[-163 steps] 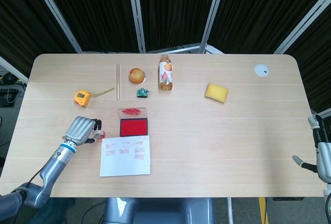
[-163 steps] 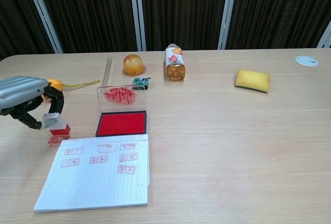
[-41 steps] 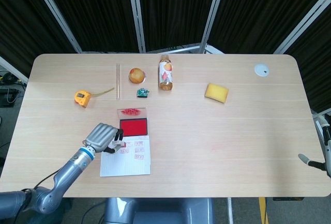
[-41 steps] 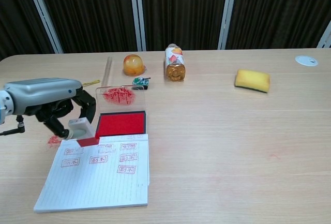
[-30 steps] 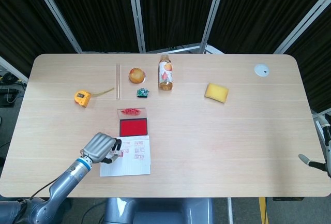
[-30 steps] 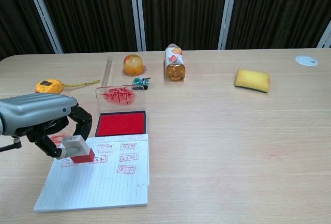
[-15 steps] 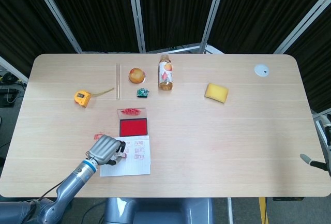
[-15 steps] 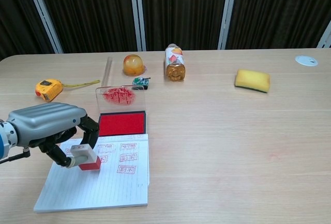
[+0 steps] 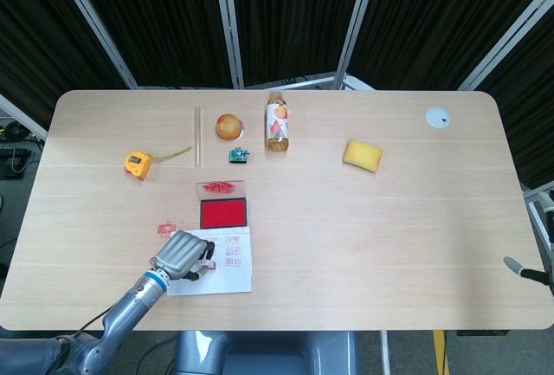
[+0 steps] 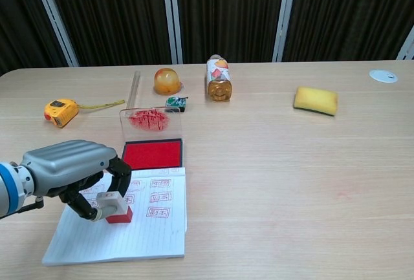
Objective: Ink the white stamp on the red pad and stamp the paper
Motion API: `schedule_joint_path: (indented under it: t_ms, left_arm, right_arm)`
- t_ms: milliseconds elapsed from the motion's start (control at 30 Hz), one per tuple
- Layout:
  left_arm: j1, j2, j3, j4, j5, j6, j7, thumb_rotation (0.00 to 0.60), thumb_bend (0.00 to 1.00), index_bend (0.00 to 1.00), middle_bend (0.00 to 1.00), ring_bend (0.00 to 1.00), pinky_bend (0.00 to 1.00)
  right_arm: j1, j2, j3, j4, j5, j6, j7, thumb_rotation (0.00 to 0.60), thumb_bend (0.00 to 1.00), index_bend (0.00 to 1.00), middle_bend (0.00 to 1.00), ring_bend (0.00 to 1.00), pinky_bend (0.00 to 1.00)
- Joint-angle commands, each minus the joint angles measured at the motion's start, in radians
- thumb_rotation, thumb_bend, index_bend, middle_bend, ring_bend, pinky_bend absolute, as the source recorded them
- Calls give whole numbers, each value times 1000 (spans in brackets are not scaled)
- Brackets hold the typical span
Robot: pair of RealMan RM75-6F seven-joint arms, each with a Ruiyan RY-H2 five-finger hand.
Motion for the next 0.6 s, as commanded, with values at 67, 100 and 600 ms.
schedule_joint_path:
  t_ms: [67,100,600]
  left_arm:
    - [5,-16,6,18,6,5,17,600,439,569,553,818,933]
    - [6,-19,6,22,6,5,19,600,439,569,552,818,933]
    - [18,-35,8,52,16,-8,11,600,440,569,553,818,933]
  right_arm:
    - [0,1,1,0,1,-1,3,600,0,0,0,0,0]
    - [0,1,1,1,1,-1,4,600,0,0,0,0,0]
    - [0,1,0,3,1,-1,3,600,0,0,0,0,0]
